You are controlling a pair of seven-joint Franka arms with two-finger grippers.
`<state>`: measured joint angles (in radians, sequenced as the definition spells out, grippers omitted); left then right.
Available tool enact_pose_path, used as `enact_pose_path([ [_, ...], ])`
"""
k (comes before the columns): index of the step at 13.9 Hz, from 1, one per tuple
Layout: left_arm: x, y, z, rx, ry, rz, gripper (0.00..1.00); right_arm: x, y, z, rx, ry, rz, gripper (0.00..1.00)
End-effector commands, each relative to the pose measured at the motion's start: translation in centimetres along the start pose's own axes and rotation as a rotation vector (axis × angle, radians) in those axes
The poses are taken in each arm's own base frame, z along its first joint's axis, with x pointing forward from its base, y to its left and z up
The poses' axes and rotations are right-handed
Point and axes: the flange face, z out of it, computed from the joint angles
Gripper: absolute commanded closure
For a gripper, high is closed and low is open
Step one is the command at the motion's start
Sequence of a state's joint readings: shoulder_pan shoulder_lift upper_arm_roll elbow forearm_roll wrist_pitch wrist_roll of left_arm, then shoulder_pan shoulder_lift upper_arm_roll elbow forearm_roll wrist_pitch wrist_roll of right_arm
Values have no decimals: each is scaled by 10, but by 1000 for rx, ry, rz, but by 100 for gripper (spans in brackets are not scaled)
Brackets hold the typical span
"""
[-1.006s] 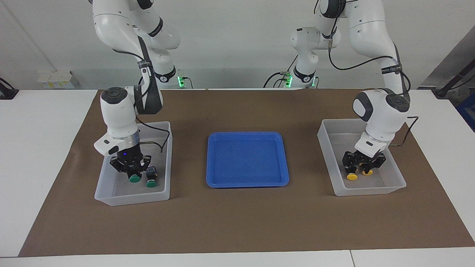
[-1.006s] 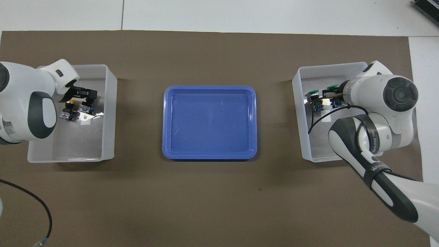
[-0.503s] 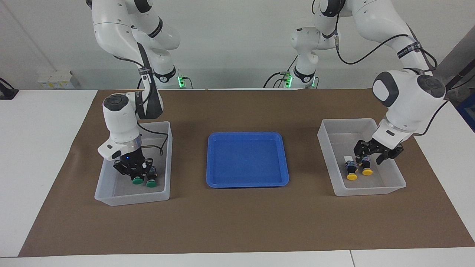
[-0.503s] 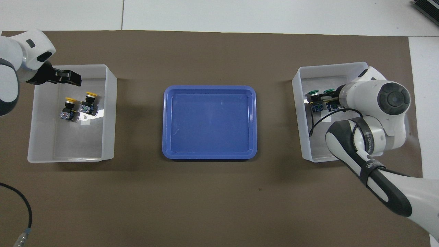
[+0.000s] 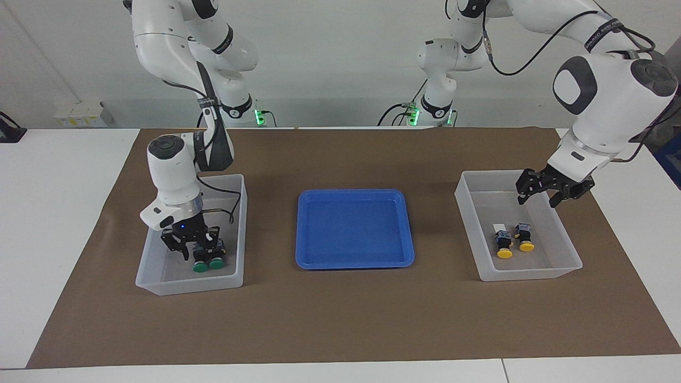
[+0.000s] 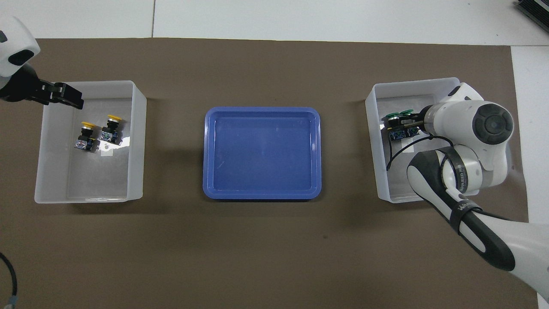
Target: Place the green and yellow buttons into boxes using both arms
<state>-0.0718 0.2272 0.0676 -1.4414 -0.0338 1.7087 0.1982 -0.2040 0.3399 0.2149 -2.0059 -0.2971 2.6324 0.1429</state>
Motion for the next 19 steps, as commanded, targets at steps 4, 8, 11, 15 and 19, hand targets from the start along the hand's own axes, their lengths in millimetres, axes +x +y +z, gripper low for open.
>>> enact_pose_path([
  [4, -55, 9, -52, 11, -18, 4, 19, 17, 0, -45, -13, 1, -19, 31],
  [8, -84, 9, -50, 35, -36, 1, 18, 24, -11, -105, -24, -73, -5, 13],
  [11, -97, 11, -54, 35, -31, -3, 16, 32, -31, -148, 28, -102, 24, 0],
  [15, -96, 11, -59, 38, -19, -86, 11, 49, -41, -199, 29, -149, 14, 0],
  [19, -94, 17, -60, 36, -9, -131, 3, 53, -40, -235, 22, -167, 15, 0],
])
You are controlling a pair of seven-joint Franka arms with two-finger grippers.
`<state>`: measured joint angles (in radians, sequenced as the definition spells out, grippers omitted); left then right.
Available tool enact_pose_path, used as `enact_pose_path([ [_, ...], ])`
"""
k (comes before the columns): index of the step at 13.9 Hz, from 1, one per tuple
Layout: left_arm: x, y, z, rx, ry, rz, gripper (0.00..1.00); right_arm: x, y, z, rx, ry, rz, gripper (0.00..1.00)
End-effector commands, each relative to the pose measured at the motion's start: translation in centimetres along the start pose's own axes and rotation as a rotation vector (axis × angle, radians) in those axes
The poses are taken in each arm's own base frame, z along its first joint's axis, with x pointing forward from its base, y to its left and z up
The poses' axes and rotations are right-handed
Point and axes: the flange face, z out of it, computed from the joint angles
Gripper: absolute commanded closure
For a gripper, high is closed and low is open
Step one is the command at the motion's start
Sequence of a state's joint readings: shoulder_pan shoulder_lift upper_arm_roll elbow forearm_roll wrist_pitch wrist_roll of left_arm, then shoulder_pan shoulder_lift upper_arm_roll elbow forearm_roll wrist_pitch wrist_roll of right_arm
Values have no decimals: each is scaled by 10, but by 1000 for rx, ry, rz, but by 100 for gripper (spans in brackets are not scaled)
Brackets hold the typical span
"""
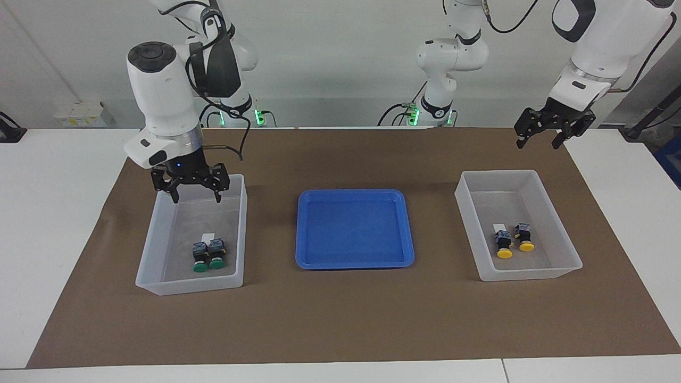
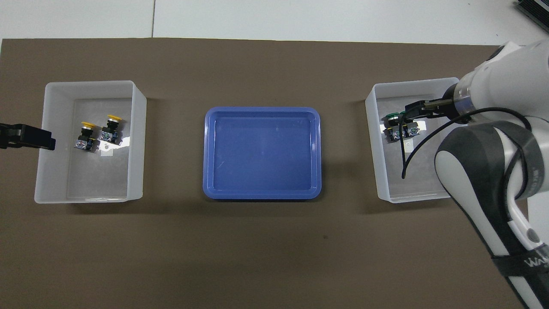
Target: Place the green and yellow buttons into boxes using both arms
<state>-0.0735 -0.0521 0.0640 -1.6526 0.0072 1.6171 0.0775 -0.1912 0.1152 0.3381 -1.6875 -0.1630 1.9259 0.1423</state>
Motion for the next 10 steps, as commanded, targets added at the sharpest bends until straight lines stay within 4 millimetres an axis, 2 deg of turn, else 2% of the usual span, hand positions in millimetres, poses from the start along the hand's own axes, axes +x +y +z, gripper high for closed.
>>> enact_pose_path([
  [1, -5, 4, -2, 17, 27, -17, 0, 2, 1, -21, 28, -3, -10, 0],
  [3, -5, 3, -3, 17, 31, -11, 0, 5, 3, -25, 38, 13, -1, 0],
  [5, -5, 2, -3, 18, 33, -8, 0, -2, 2, -40, 54, 13, 8, 0],
  [7, -2, 3, -5, 14, 51, -9, 0, -4, 13, -39, 67, -1, 33, 0],
  [8, -1, 5, -6, 10, 62, -8, 0, -7, 11, -44, 85, 2, 42, 0],
  [9, 1, 5, -6, 6, 70, -8, 0, -15, 8, -58, 75, 3, 38, 0],
  [10, 1, 6, -6, 7, 74, -4, 0, -19, 10, -58, 69, -22, 43, 0],
])
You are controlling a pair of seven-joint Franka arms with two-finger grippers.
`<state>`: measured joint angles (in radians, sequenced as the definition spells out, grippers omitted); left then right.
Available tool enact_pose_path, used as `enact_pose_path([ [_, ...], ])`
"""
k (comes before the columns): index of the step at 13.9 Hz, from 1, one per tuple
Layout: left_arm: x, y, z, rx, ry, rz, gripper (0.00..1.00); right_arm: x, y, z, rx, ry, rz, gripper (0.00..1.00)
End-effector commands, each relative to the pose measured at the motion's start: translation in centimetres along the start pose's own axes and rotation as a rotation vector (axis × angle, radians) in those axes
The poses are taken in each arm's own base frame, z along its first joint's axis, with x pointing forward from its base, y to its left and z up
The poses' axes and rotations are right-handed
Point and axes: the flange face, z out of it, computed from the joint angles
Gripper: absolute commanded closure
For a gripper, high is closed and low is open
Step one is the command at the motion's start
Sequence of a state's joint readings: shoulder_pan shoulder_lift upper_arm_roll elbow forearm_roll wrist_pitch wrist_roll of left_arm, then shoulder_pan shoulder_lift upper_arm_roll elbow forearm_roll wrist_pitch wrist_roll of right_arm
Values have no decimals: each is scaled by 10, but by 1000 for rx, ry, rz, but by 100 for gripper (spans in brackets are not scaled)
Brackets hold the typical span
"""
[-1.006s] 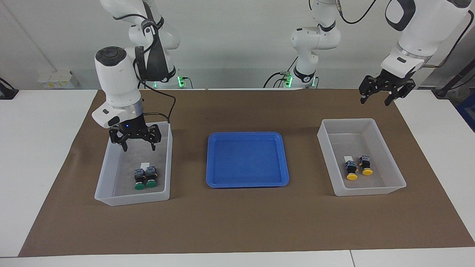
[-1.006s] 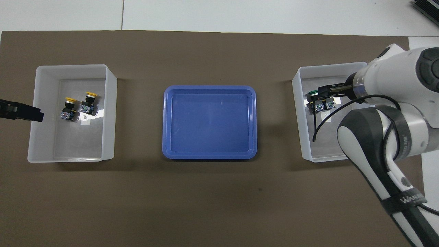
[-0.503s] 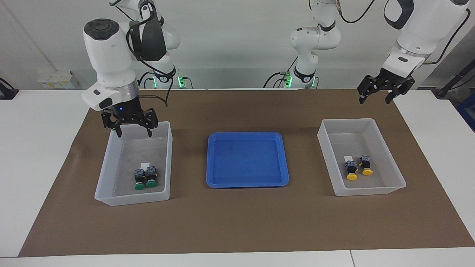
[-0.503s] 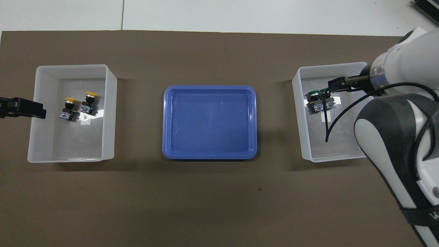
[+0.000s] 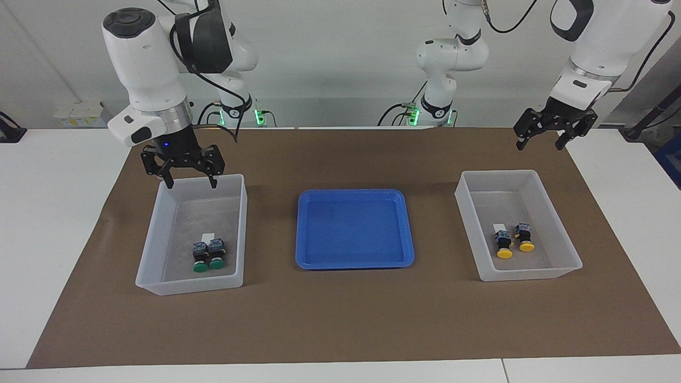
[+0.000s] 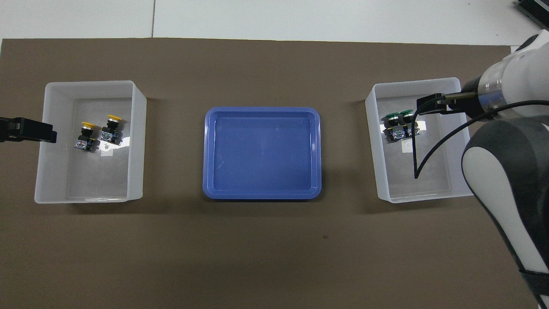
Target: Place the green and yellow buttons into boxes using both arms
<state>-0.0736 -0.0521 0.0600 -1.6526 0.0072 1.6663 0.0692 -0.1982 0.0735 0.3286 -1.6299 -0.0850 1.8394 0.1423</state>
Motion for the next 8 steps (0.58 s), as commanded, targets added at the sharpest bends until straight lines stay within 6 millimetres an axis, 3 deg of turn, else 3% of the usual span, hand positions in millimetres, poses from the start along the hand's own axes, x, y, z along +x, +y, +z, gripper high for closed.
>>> enact_pose_path([
  [1, -3, 8, -1, 4, 26, 11, 0, -14, 11, -16, 8, -26, 10, 0],
  [5, 0, 20, -3, 2, 49, 36, 0, -35, 22, -22, -9, -133, 21, 0],
  [8, -1, 20, -1, 3, 45, 39, 0, -37, 25, -20, -12, -156, 25, 0],
])
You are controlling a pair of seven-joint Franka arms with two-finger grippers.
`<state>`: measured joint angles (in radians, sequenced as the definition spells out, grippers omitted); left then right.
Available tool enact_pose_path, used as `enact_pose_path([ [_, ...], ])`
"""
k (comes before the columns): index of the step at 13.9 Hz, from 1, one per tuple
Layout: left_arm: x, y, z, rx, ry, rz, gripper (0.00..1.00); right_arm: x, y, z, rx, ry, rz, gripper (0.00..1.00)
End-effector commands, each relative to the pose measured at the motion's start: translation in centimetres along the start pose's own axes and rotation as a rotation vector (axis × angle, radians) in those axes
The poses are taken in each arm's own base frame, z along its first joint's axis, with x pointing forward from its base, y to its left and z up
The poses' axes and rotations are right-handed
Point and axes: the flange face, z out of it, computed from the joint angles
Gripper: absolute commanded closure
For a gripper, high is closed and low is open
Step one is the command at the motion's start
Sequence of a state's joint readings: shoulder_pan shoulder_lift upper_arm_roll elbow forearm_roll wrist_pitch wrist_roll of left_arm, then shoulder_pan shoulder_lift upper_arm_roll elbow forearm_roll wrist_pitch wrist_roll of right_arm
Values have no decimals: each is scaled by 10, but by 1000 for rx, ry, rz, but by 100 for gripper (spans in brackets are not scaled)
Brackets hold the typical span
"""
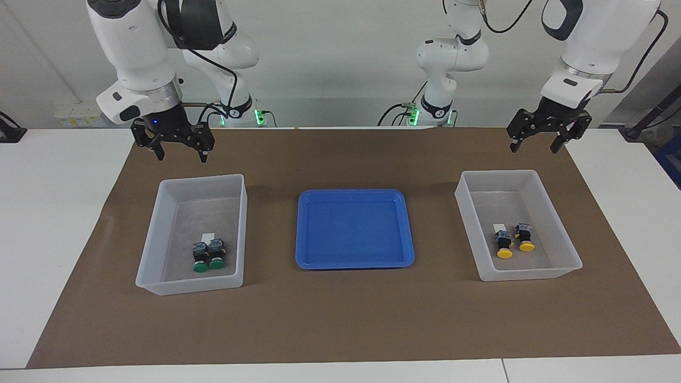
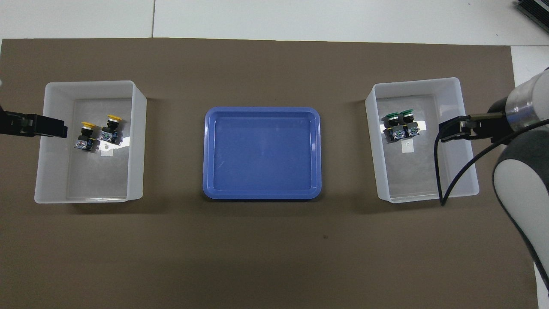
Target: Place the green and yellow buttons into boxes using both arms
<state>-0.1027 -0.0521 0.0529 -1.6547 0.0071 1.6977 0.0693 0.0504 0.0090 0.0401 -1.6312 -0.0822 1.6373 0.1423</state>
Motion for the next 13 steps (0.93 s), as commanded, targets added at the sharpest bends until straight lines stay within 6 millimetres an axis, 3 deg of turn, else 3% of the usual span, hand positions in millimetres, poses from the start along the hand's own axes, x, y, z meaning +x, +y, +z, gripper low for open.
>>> enact_pose_path([
  [1, -5, 1, 0, 4, 15, 3, 0, -8, 4, 0, 42, -23, -20, 0],
  [6, -5, -2, 0, 3, 15, -17, 0, -12, 10, -7, 91, -26, -8, 0],
  [13, -5, -1, 0, 4, 15, -17, 0, -11, 3, -8, 101, -15, -8, 0],
])
